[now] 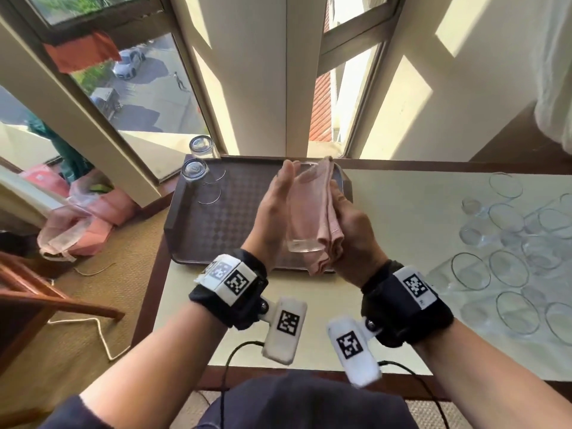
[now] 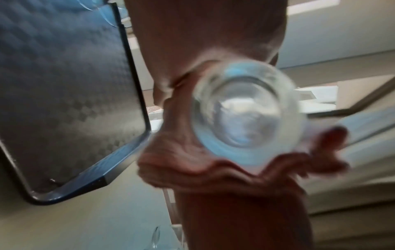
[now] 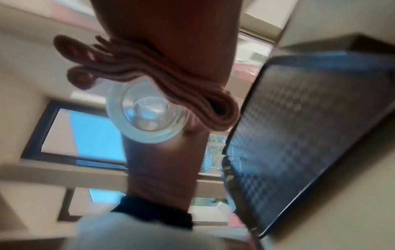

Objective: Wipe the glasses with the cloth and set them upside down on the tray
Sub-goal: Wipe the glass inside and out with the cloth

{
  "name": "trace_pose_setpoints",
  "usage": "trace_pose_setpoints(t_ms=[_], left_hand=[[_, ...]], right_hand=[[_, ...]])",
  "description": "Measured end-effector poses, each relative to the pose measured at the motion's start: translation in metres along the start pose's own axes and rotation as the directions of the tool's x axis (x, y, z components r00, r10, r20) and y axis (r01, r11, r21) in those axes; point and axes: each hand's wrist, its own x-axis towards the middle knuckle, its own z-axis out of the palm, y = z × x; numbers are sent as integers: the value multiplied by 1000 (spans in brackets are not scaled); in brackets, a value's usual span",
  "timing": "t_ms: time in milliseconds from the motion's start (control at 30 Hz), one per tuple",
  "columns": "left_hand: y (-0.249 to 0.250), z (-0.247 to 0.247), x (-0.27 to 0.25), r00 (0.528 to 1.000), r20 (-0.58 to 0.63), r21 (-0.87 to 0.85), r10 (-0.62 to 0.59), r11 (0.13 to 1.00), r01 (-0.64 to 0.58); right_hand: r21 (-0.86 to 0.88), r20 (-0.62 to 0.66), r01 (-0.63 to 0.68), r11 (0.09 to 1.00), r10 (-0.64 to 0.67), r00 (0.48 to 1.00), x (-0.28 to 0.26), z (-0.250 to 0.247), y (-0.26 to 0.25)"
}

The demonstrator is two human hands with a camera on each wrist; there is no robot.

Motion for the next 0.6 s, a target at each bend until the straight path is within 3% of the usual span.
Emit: trace_pose_setpoints(t_ms=[33,100,200,333,367,400,467,500,533,600], left_hand=[[3,-1,-1,999,40,35,-25,999,23],[12,-2,-1,1000,15,209,9,978,-11],[19,1,-2,978,-126,437,164,895,-94],[7,23,-17,959,-128,674,255,731,-104],[5,25,-17,948,-136,673,289,729,-125],[4,24,-15,944,-145,602,297,784,-154],[6,17,-8,969,-111,316,219,933,-175],[4,11,-2,977,-79,216,195,961,-175],[7,9,-1,983,-38,164,178,972,-169],[11,4,3,989,20,224,144,964,-145]], right_hand=[[68,3,-49,997,48,999,-2,-3,-2],[137,-38,-25,990,30,999,0,-6,-3],[-70,-111,81,994,-88,990,6,-1,-5],[-239,-49,132,962,-148,988,6,12,-2],[-240,-37,140,961,-153,987,5,13,-3],[-204,-15,140,969,-146,989,4,13,-5],[-98,26,123,987,-121,992,2,9,-11],[-32,25,97,995,-96,995,0,8,-16],[20,15,75,997,-75,997,0,5,-18],[50,-2,78,996,-78,997,0,0,-19]])
